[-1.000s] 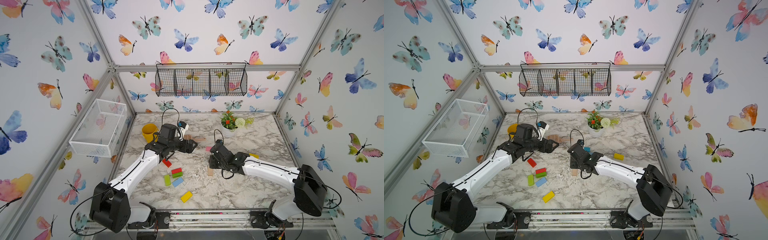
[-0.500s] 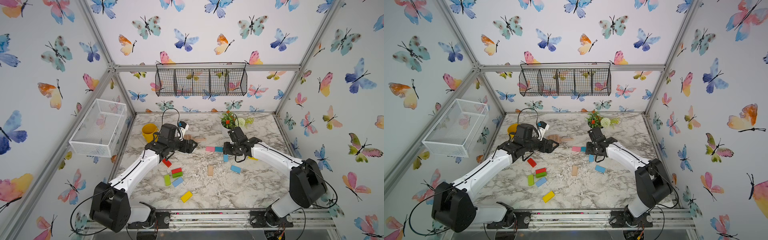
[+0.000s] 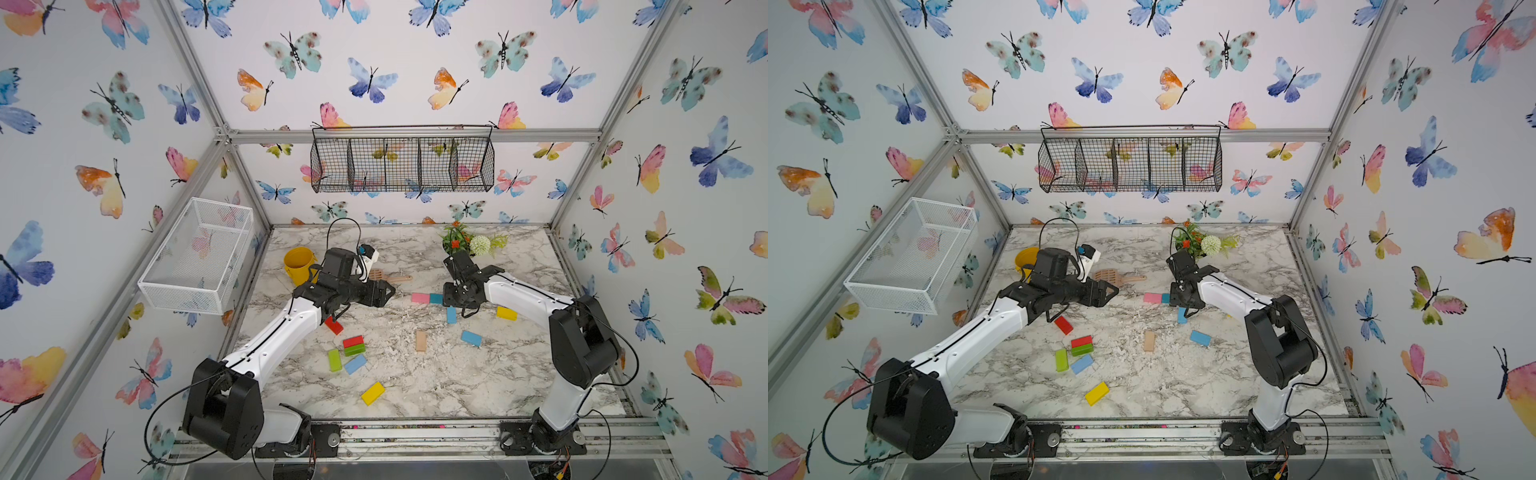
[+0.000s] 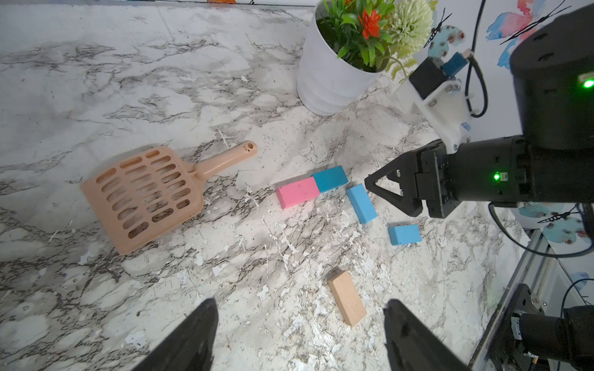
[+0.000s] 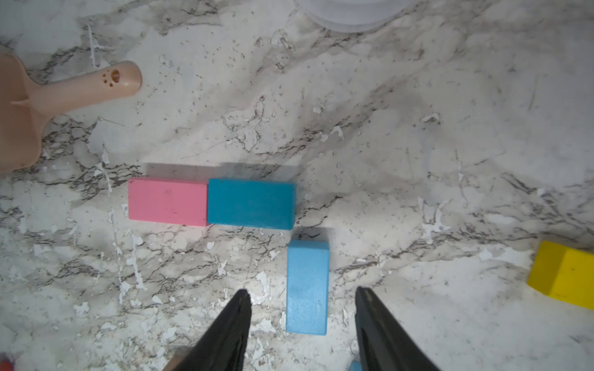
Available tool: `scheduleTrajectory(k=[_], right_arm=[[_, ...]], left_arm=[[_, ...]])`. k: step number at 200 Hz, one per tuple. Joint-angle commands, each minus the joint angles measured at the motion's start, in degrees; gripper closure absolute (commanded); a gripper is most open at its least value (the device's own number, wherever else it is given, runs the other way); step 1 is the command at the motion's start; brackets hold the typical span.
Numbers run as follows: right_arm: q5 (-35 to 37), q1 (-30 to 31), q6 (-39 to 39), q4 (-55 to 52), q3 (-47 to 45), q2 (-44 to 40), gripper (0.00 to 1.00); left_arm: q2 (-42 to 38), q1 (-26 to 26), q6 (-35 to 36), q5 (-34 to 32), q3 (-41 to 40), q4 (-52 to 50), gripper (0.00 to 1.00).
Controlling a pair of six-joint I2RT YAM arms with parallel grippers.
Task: Assemble the letter c with building blocks
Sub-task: Pick up the building block from the center of the board.
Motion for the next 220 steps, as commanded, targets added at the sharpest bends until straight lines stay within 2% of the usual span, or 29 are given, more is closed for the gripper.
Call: scheduleTrajectory(k=[1, 19, 71, 104, 148, 169, 220], right_arm=[[1.5, -0.1, 0.7, -1.8, 1.0, 2.0, 0.43], [-0.2, -0.1, 0.0, -0.8, 1.0, 3.2, 0.39], [-0.6, -0.1, -0.1, -2.0, 2.3, 6.1, 0.48], [-1.8, -0.1, 0.1, -1.3, 2.1, 7.1, 0.48], [-2.6, -0.1, 0.7, -1.2, 1.8, 7.6, 0.50], [-4.0, -0.1, 0.6, -1.3, 1.7, 8.2, 0.54], [-4.6, -0.1, 0.1, -2.3, 1.8, 8.5, 0.55]], left_arm=[[1.0, -0.3, 0.7, 1.3, -0.5, -0.6, 0.18], [1.2, -0.2, 0.7, 1.5, -0.3, -0.6, 0.18], [1.5, -0.3, 0.9, 1.8, -0.5, -0.6, 0.18], [1.7, -0.4, 0.8, 2.1, -0.3, -0.6, 0.18], [1.5, -0.4, 0.7, 2.4, -0.3, -0.6, 0.18], [1.2, -0.5, 0.7, 2.3, -0.4, -0.6, 0.18], [0.8, -0.4, 0.9, 2.5, -0.4, -0.6, 0.18]])
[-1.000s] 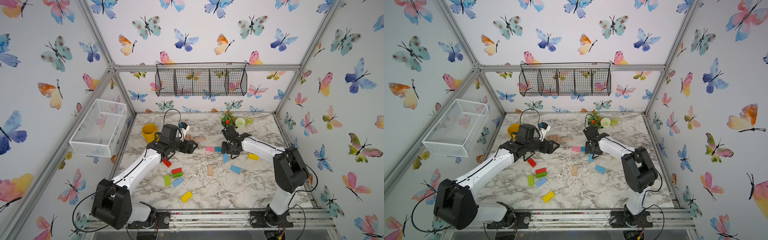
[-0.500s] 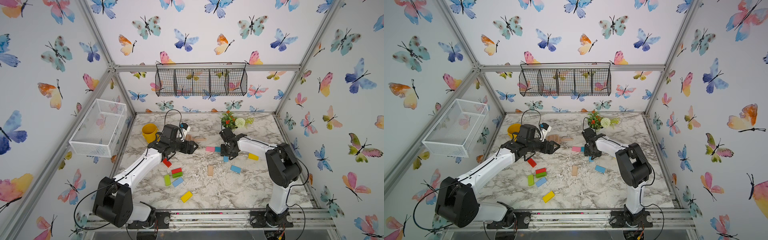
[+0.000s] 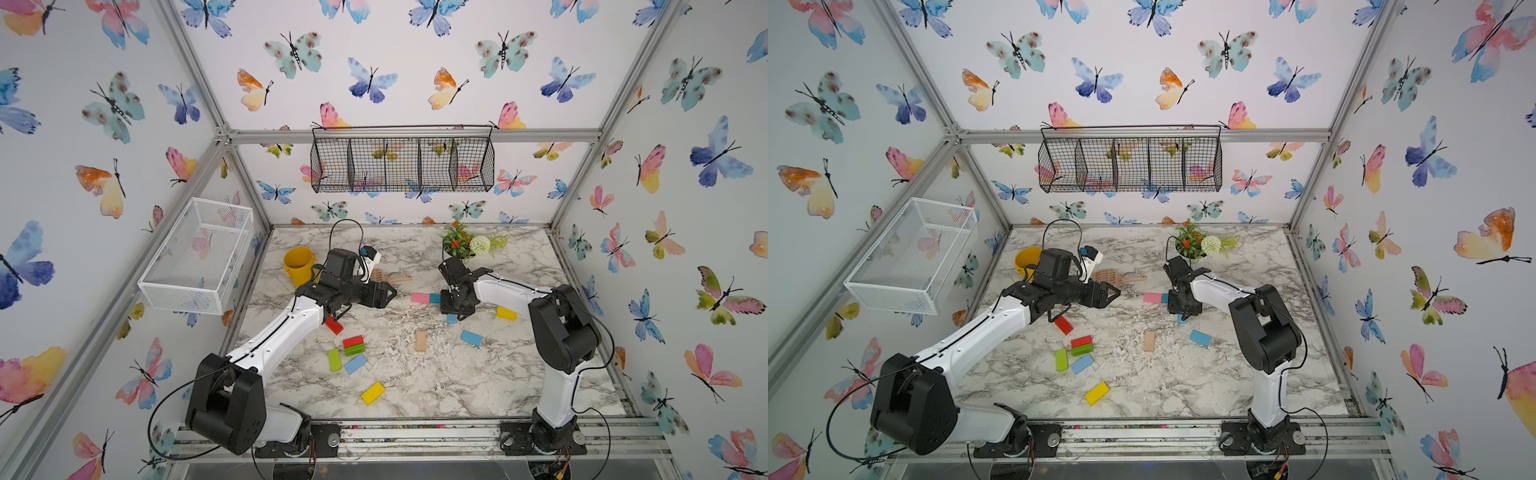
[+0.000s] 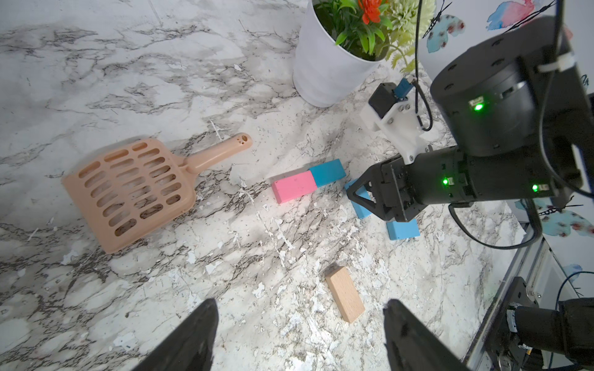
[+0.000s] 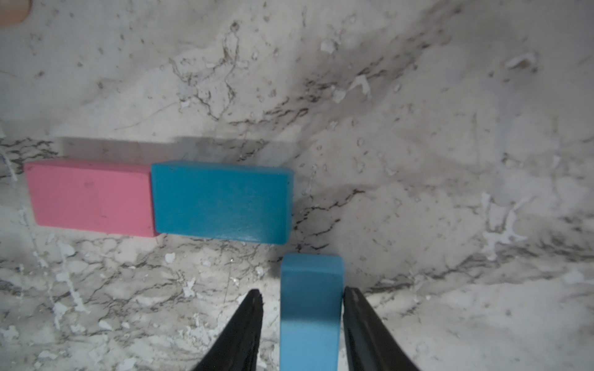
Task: Assemble the letter c with building blocks
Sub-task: Pick up the building block from the center of the board, then assemble the building block at the center of the board.
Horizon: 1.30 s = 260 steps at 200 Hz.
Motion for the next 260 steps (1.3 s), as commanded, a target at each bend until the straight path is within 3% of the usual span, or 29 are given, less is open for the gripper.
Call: scheduleTrajectory(k=[1, 116, 154, 260], right_arm=[[-1.0, -0.1, 0.1, -1.9, 0.7, 1.5, 0.55], [-2.2, -0.1, -0.7, -2.6, 0.7, 1.8, 0.64], [-4.9, 0.0, 0.2, -0.6, 0.5, 0.1, 0.73], [-8.0, 6.7, 6.3, 3.2, 4.6, 0.2, 0.72]], left_arm=[[-0.5, -0.3, 0.7, 1.4, -0.3, -0.5, 0.18], [-0.6, -0.3, 0.2, 2.2, -0.2, -0.6, 0.18], [-0.5, -0.3, 0.2, 2.3, -0.1, -0.6, 0.18], [-1.1, -0.3, -0.1, 2.9, -0.1, -0.5, 0.18]])
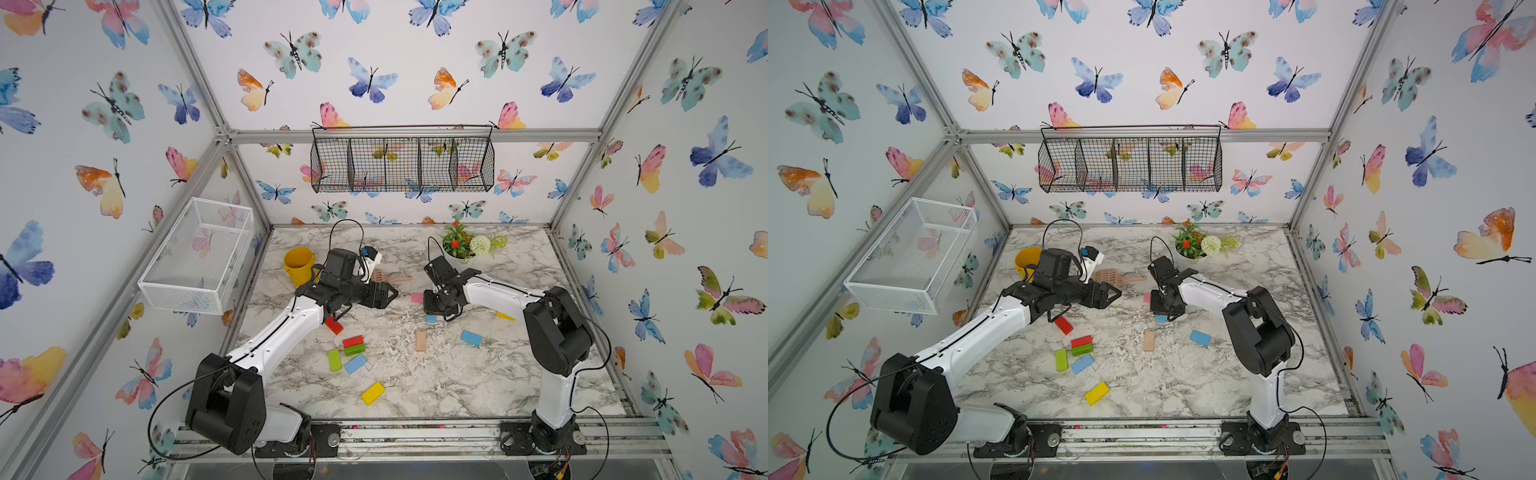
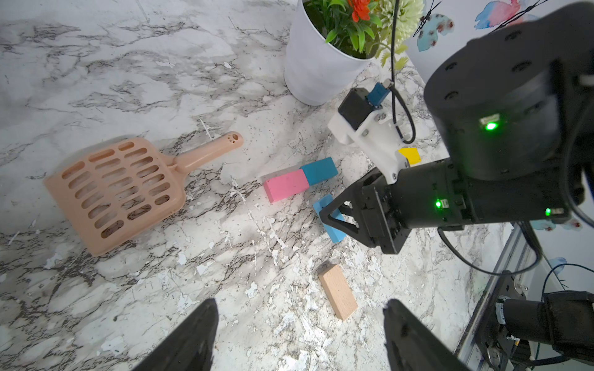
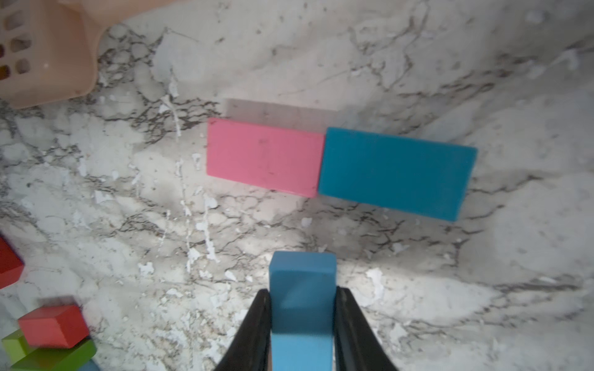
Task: Assemble the letter c with building blocks
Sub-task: Assemble the building block at the center of the board.
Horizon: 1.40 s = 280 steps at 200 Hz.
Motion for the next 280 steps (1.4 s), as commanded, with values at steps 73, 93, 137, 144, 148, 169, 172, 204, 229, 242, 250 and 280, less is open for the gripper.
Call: scheduleTrajectory(k=[73, 93, 137, 144, 148, 169, 172, 204, 229, 242, 250, 280], right_arm=[[0.7, 2.5, 6.5, 3.1, 0.5, 1.0, 0.72], [2.1, 3.3, 7.3, 2.8, 0.7, 1.2, 0.72], [4.1, 5.2, 9.5, 2.7, 0.7, 1.5, 0.72], [4.7, 5.5, 9.8, 2.4, 1.0, 1.5, 0.72], [4.9, 5.6, 9.8, 2.2, 1.0, 1.6, 0.72], [5.8, 5.9, 10.2, 1.7, 0.9, 1.7, 0.72], [5.7, 6.0, 10.2, 1.8, 0.8, 1.6, 0.72], [6.6, 6.3, 10.5, 1.5, 0.2, 1.5, 0.72], [8.0, 6.6, 10.4, 0.6, 0.5, 1.7, 0.72], [8.2, 6.7, 10.4, 0.5, 0.4, 1.9, 0.71], [8.1, 6.7, 10.5, 0.5, 0.4, 2.0, 0.71], [7.4, 7.1, 11.1, 1.4, -0.2, 2.2, 0.71]], left_arm=[[-1.3, -0.3, -0.5, 1.6, 0.2, -0.6, 0.18], [-1.3, -0.3, -0.4, 1.5, 0.2, -0.6, 0.18], [-1.2, -0.3, -0.5, 1.6, 0.2, -0.5, 0.18], [-1.2, -0.3, -0.5, 1.6, 0.2, -0.6, 0.18], [-1.3, -0.3, -0.5, 1.6, 0.1, -0.5, 0.18], [-1.4, -0.3, -0.5, 1.6, 0.1, -0.6, 0.18], [-1.4, -0.3, -0.6, 1.6, 0.1, -0.6, 0.18], [-1.6, -0.3, -0.6, 1.6, 0.0, -0.6, 0.18], [-1.7, -0.3, -0.5, 1.6, 0.0, -0.6, 0.18], [-1.6, -0.3, -0.6, 1.7, 0.0, -0.6, 0.18], [-1.6, -0.3, -0.5, 1.8, 0.1, -0.6, 0.18], [-1.7, -0.3, -0.7, 1.7, 0.0, -0.5, 0.18]])
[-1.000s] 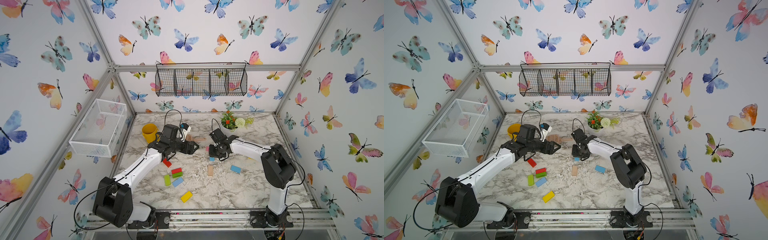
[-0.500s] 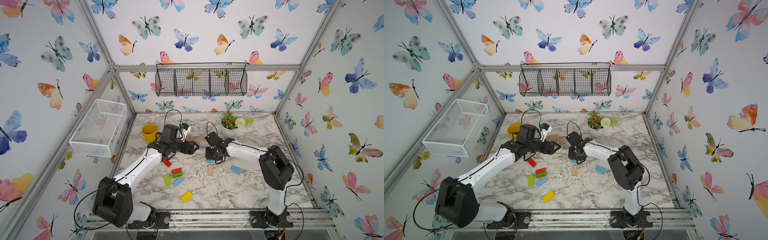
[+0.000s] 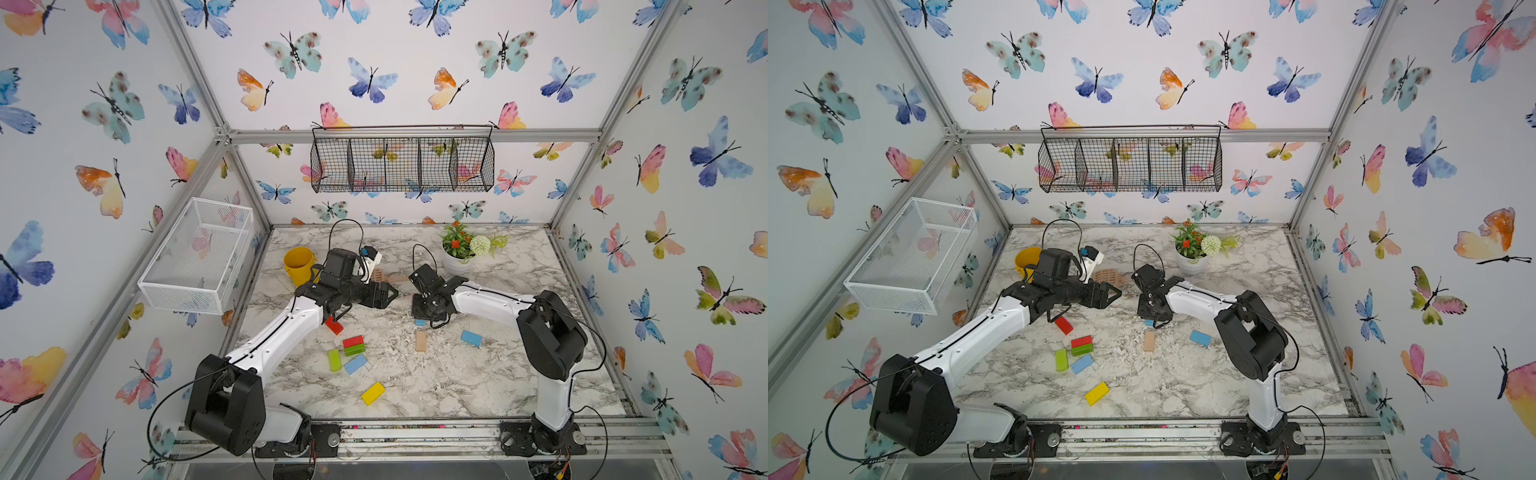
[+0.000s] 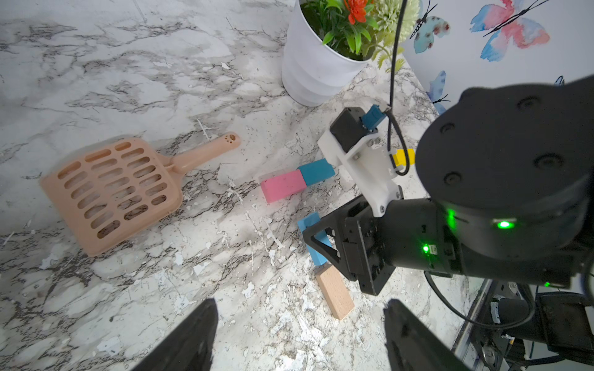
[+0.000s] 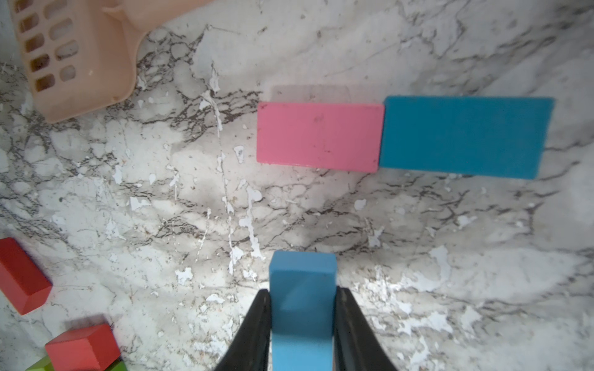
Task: Assemble the letter c with building blocks
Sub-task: Assemble the building block at the center of the board.
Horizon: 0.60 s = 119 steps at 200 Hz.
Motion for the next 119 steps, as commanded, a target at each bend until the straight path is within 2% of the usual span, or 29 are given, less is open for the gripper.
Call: scheduleTrajectory(k=[1, 119], right_arm=[[1.0, 0.6, 1.2, -0.6, -0.3, 1.7, 0.71], [2.3, 1.6, 0.2, -2.3, -0.3, 3.0, 0.69]], left_arm=[[-1.4, -0.3, -0.3, 1.2, 0.0, -0.6, 0.18], [-2.3, -0.3, -0.1, 1.0, 0.1, -0.6, 0.17]])
